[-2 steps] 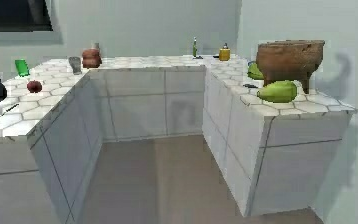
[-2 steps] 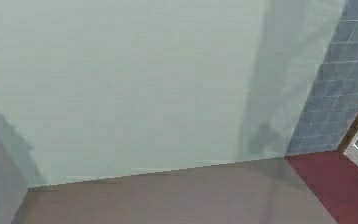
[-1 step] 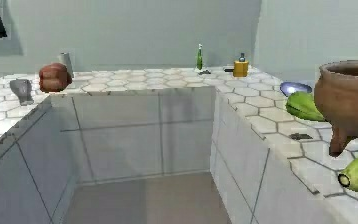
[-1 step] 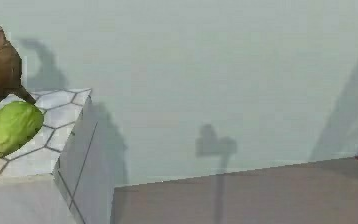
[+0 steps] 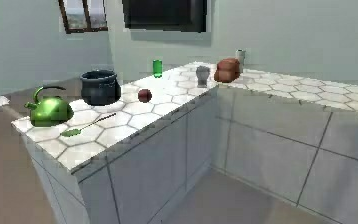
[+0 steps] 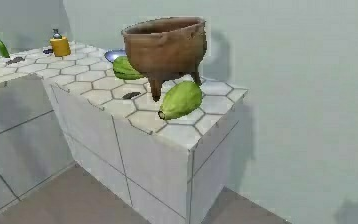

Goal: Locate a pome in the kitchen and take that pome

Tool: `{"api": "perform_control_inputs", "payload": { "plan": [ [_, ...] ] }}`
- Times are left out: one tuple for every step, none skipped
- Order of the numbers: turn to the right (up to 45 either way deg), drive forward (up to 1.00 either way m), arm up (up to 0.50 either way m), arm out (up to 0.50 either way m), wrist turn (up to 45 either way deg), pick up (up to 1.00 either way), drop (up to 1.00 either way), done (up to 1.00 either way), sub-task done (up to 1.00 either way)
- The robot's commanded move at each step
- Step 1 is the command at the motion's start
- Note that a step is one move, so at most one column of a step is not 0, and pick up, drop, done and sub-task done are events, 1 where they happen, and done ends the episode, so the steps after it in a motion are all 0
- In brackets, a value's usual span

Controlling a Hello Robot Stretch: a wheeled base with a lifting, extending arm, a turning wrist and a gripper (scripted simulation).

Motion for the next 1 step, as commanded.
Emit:
{"api": "perform_control_inputs", "payload": {
  "plan": [
    [-45.0,0.00,0.00,0.00,0.0,0.00,0.00,0.00,0.00]
  ]
}}
